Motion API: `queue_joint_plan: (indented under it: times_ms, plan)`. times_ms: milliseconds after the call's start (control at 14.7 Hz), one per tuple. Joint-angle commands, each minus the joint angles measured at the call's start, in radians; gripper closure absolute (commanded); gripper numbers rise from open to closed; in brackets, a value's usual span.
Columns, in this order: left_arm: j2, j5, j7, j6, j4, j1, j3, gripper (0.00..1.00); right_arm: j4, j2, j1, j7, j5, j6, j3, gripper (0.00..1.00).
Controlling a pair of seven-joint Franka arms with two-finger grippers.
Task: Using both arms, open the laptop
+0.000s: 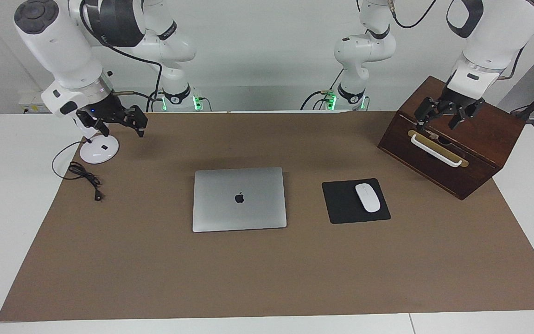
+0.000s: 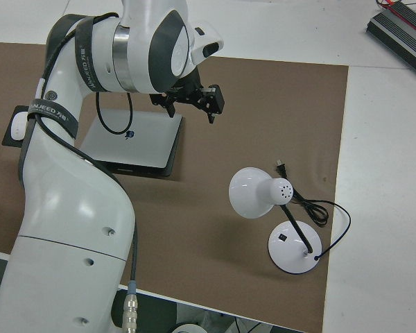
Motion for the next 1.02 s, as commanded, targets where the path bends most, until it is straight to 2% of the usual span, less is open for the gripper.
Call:
queue_joint_plan:
  times_ms: [0, 955]
  plan:
    - [-0.016, -0.002, -0.002, -0.008, -0.013, -0.003, 0.004, 0.0, 0.014, 0.007, -0.009, -0.021, 0.005, -0.003, 0.007, 0.0]
    - [-0.029, 0.008, -0.002, -0.002, -0.036, 0.005, 0.004, 0.0, 0.012, 0.005, -0.003, -0.009, -0.001, -0.003, 0.007, 0.0]
